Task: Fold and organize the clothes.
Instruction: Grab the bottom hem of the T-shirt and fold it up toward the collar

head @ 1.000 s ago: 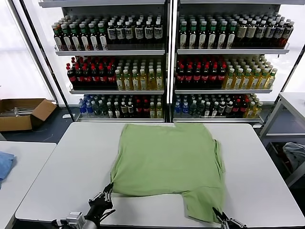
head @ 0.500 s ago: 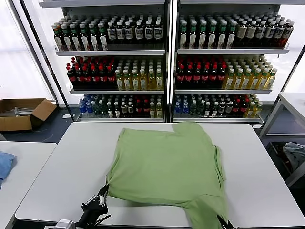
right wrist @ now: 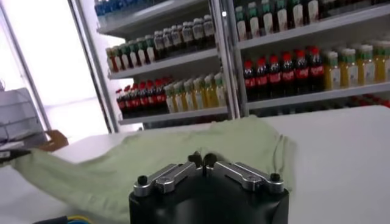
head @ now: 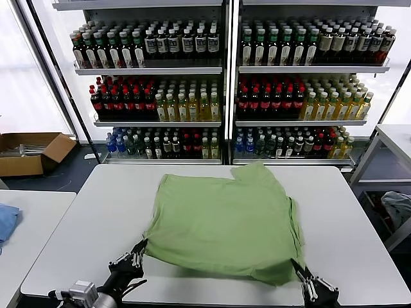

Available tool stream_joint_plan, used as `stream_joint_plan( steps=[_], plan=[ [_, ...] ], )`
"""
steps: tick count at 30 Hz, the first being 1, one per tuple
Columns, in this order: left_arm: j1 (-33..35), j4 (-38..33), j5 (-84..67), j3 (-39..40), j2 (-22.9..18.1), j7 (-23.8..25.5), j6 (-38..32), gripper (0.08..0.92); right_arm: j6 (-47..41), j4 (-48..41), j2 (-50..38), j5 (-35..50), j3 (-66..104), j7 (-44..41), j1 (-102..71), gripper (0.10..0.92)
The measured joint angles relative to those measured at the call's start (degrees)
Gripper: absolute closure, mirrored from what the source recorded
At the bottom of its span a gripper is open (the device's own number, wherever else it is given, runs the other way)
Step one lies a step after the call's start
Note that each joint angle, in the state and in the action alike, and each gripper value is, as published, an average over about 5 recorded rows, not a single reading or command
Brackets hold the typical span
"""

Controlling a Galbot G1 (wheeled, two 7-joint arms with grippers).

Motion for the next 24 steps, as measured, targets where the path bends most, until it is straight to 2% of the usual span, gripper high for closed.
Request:
stream_joint_plan(
  steps=[10, 18, 21, 24],
  plan=[
    [-8.8, 5.9, -8.9, 0.7, 2.3, -1.1, 3.8, 0.916, -1.8, -8.7, -1.4, 0.2, -4.3, 1.3, 12.8, 0.916],
    [-17.1, 13.3, -12.2, 2.6, 4.7, -1.3, 5.3, 0.915, -2.8, -17.2, -1.5, -0.6, -8.9, 2.2, 22.1, 0.915],
    [-20.0, 16.3, -13.0, 3.2, 5.3, -1.3, 5.6, 0.912, -3.5, -19.3, -1.8, -1.3, -10.4, 2.5, 24.8, 0.878],
    [-22.2, 19.0, -13.5, 3.4, 5.4, -1.2, 5.8, 0.876, -4.2, -20.8, -2.1, -2.0, -11.4, 2.9, 26.7, 0.799]
  ],
)
